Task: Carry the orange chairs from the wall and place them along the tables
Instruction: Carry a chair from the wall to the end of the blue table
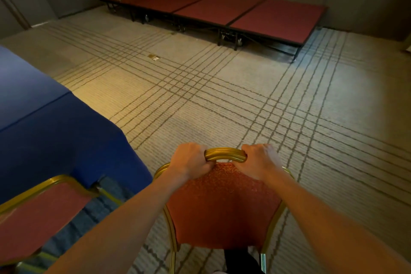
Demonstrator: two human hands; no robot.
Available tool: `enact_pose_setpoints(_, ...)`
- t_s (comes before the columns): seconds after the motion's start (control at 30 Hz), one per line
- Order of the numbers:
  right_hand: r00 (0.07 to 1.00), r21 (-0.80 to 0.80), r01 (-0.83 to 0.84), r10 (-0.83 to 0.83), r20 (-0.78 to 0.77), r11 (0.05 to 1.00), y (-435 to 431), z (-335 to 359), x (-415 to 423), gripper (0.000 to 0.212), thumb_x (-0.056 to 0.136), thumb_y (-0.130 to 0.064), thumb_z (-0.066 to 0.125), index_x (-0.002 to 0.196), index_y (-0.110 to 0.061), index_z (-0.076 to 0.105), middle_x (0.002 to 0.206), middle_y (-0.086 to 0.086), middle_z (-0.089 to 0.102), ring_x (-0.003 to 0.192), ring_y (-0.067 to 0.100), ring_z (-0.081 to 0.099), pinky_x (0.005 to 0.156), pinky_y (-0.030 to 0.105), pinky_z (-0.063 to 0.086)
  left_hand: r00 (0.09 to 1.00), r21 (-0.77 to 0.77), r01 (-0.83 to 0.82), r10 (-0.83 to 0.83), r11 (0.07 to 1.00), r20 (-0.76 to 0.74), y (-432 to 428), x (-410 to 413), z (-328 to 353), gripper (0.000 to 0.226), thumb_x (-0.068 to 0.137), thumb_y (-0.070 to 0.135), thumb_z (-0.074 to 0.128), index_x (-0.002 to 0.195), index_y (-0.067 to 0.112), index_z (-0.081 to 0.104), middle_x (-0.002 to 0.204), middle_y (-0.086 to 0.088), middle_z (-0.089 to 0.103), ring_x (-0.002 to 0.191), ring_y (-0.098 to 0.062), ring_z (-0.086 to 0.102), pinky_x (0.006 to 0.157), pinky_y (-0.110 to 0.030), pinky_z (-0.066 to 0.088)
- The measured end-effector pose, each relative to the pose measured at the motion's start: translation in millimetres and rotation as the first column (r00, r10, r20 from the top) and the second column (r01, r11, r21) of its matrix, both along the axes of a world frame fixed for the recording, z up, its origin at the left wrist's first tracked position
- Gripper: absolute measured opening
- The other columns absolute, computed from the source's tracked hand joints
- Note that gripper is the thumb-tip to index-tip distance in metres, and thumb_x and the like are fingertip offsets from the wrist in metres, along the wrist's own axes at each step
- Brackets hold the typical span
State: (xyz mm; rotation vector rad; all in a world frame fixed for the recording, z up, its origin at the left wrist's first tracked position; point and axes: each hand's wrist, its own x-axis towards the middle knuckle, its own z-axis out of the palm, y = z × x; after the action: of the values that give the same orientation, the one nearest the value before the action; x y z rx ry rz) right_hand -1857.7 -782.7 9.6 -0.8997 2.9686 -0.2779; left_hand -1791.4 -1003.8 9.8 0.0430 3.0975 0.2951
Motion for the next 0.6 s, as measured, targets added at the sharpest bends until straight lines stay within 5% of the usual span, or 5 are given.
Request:
enact_pose_setpoints(0.1,0.997,-0.017,-0.069,0.069,-0.036,0.997,-14.2,-13.0,-78.9,0.042,0.089,-0.066,0.051,0.077,-0.026,0.048,0.067,-0.008,0.051,0.068,0.021,0.057,0.07,0.032,0.042,0.997,0.01,-0.079,0.079,0.997,0.013,-7.6,-63.6,-3.5,0.042,0.085,0.055,0.045,0.074,0.019,0.064,0.064,-0.001,0.058,0.059,-0.023,0.058,0.059,-0.035,0.05)
enact_pose_setpoints(0.23,0.978,-0.003,-0.183,0.182,-0.103,0.983,-38.1,-10.3,-171.2,0.04,0.09,-0.062,0.055,0.082,-0.024,0.048,0.08,-0.002,0.065,0.076,0.023,0.064,0.068,0.031,0.037,0.983,0.057,-0.183,0.181,0.981,0.036,-20.6,-133.6,-0.7,0.034,0.091,0.049,0.054,0.071,0.022,0.061,0.062,0.0,0.058,0.058,-0.02,0.057,0.057,-0.033,0.046)
enact_pose_setpoints(0.4,0.912,-0.129,-0.339,0.293,-0.286,0.932,-72.4,-20.0,-261.0,0.042,0.074,-0.059,0.059,0.06,-0.021,0.05,0.05,-0.002,0.056,0.041,0.023,0.055,0.048,0.024,0.03,0.963,0.074,-0.271,0.268,0.96,0.041,-42.9,-198.6,7.2,0.027,0.094,0.046,0.057,0.075,0.027,0.057,0.069,0.0,0.06,0.067,-0.022,0.06,0.066,-0.035,0.049)
enact_pose_setpoints(0.6,0.867,-0.206,-0.442,0.357,-0.347,0.873,-134.2,-17.0,-365.3,0.037,0.074,-0.057,0.049,0.059,-0.026,0.038,0.044,-0.005,0.049,0.034,0.018,0.047,0.046,0.023,0.027,0.943,0.086,-0.331,0.331,0.94,0.006,-97.0,-287.7,1.3,0.034,0.096,0.049,0.055,0.077,0.021,0.061,0.061,0.004,0.05,0.056,-0.017,0.049,0.06,-0.03,0.037)
